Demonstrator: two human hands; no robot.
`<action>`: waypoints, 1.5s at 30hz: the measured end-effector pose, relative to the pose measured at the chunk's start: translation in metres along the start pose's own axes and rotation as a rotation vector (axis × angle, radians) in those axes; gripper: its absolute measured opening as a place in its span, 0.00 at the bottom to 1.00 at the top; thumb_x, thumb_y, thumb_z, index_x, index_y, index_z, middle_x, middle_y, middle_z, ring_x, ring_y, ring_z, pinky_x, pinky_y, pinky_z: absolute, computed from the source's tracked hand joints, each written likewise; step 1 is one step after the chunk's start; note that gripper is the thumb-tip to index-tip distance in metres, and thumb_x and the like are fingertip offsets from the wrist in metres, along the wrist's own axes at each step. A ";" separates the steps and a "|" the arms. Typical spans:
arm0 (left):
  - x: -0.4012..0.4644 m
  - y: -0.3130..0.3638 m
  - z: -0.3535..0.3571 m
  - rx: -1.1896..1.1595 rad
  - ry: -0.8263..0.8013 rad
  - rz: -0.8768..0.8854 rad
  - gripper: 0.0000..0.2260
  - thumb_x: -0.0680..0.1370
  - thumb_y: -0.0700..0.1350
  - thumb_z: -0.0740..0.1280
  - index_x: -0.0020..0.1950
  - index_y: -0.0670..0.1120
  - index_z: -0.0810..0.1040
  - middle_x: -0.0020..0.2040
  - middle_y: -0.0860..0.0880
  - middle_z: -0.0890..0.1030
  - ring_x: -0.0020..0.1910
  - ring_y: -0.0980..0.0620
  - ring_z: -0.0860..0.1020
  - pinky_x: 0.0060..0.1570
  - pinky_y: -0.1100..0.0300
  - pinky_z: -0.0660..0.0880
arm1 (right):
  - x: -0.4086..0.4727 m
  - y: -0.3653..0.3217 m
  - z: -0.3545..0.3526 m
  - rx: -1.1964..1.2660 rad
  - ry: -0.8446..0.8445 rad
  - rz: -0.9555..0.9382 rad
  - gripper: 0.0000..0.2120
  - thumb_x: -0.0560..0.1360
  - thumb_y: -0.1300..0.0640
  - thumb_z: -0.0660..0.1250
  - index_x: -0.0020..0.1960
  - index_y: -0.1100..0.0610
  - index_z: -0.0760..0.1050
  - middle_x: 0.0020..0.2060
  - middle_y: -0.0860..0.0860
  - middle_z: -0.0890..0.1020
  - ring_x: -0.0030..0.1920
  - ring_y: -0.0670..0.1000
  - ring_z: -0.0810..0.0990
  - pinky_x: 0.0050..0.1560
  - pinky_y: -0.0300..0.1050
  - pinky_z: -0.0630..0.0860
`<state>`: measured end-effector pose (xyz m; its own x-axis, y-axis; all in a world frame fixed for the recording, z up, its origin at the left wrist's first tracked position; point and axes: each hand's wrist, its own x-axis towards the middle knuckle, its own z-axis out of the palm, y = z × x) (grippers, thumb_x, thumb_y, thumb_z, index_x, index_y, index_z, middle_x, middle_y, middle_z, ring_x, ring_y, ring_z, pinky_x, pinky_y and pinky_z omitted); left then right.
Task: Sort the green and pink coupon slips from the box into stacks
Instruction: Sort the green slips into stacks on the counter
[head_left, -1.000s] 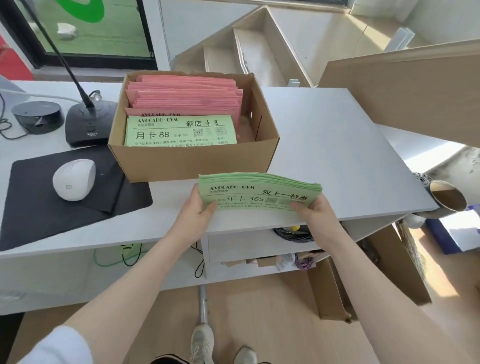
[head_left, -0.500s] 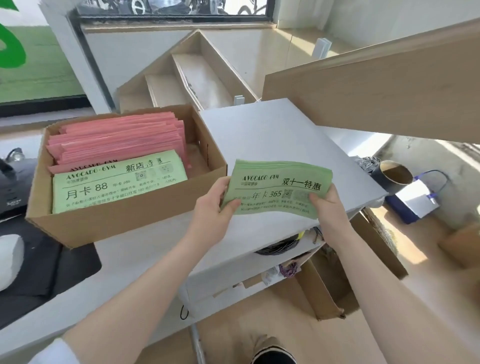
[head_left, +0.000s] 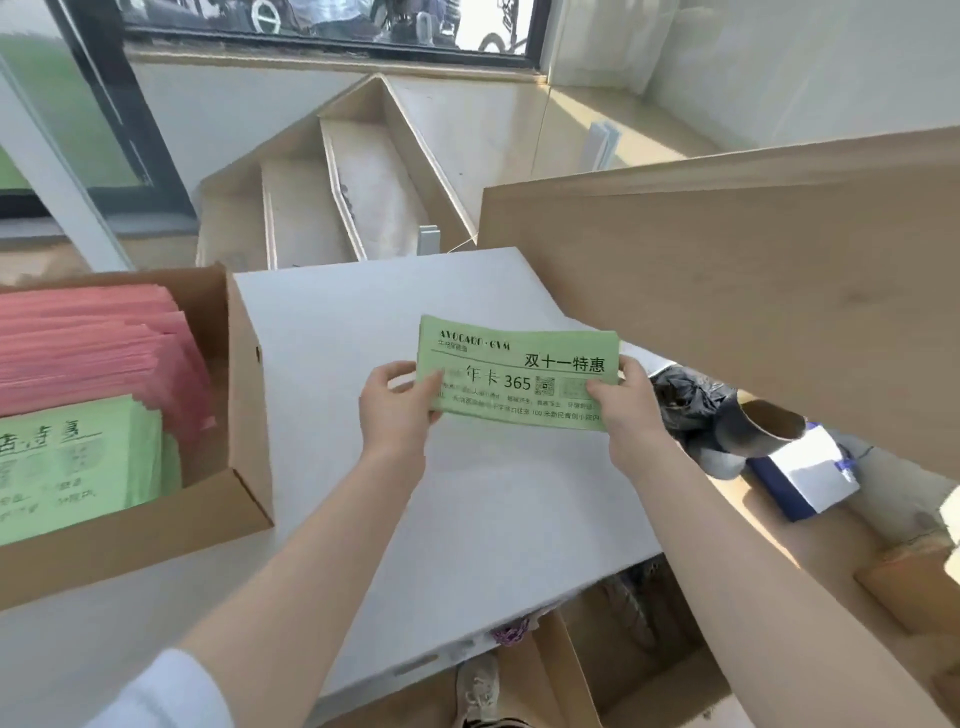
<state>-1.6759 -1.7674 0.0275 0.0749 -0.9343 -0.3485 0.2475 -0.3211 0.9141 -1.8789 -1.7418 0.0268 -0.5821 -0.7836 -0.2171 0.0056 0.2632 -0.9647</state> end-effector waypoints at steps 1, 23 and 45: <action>0.011 0.000 0.009 -0.117 0.019 -0.074 0.11 0.76 0.38 0.65 0.58 0.42 0.71 0.51 0.43 0.80 0.43 0.53 0.79 0.40 0.64 0.76 | 0.015 -0.002 0.003 0.014 -0.008 0.045 0.14 0.76 0.69 0.58 0.55 0.53 0.67 0.54 0.56 0.79 0.49 0.55 0.78 0.52 0.54 0.77; 0.170 0.019 0.102 0.098 0.233 -0.073 0.38 0.72 0.31 0.60 0.76 0.54 0.47 0.52 0.49 0.76 0.44 0.50 0.76 0.41 0.59 0.72 | 0.160 -0.007 0.077 -0.110 -0.064 0.096 0.24 0.72 0.71 0.62 0.66 0.59 0.63 0.56 0.52 0.77 0.56 0.53 0.77 0.53 0.47 0.76; 0.213 0.051 0.059 0.155 0.136 0.062 0.15 0.78 0.33 0.58 0.62 0.45 0.70 0.51 0.47 0.81 0.47 0.51 0.81 0.46 0.55 0.78 | 0.149 -0.050 0.069 -0.458 -0.528 0.226 0.27 0.72 0.61 0.70 0.68 0.56 0.65 0.55 0.53 0.76 0.49 0.51 0.77 0.50 0.45 0.74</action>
<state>-1.7040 -1.9916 0.0126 0.2173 -0.9271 -0.3054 0.0872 -0.2932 0.9521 -1.9099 -1.9109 0.0321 -0.1374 -0.8184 -0.5580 -0.3285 0.5691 -0.7538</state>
